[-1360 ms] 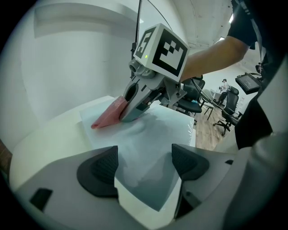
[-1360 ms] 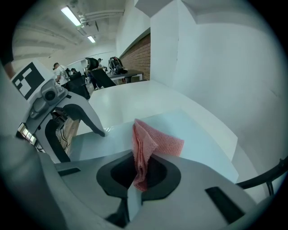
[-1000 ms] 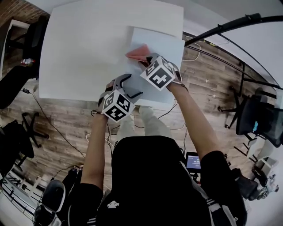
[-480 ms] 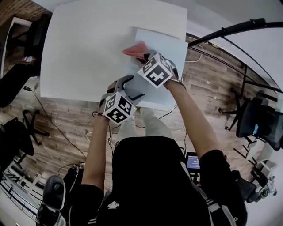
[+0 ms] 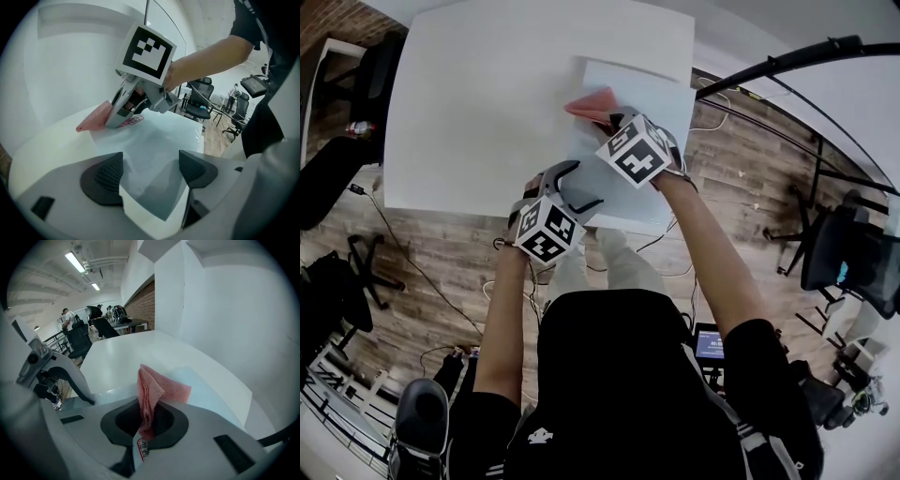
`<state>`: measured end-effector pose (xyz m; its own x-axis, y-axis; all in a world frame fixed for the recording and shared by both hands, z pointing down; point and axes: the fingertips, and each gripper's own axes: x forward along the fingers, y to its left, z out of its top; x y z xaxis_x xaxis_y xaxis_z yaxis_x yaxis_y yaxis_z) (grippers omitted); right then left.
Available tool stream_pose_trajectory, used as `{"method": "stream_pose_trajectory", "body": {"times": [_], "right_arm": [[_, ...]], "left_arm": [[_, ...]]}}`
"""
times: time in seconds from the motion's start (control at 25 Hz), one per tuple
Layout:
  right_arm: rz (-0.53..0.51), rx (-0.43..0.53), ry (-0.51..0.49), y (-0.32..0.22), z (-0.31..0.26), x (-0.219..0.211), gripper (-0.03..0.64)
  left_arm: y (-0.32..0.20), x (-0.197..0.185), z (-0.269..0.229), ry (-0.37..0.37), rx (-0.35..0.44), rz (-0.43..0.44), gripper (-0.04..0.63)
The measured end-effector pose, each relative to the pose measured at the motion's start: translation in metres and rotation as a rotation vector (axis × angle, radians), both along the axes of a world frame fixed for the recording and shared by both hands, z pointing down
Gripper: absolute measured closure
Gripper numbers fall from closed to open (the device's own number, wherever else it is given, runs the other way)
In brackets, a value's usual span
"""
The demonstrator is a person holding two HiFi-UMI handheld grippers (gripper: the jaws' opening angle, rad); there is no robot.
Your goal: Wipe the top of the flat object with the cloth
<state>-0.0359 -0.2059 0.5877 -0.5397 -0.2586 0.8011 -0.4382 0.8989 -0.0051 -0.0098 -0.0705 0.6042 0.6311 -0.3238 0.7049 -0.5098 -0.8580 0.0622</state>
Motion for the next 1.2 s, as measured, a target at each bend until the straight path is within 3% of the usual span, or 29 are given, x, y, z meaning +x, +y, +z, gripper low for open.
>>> {"method": "stream_pose_trajectory", "body": {"times": [1.2], "right_arm": [[0.298,0.019,0.038,-0.034,0.005,0.133,0.574]], "left_arm": [[0.000,0.000,0.001,-0.002,0.001,0.000,0.225]]}}
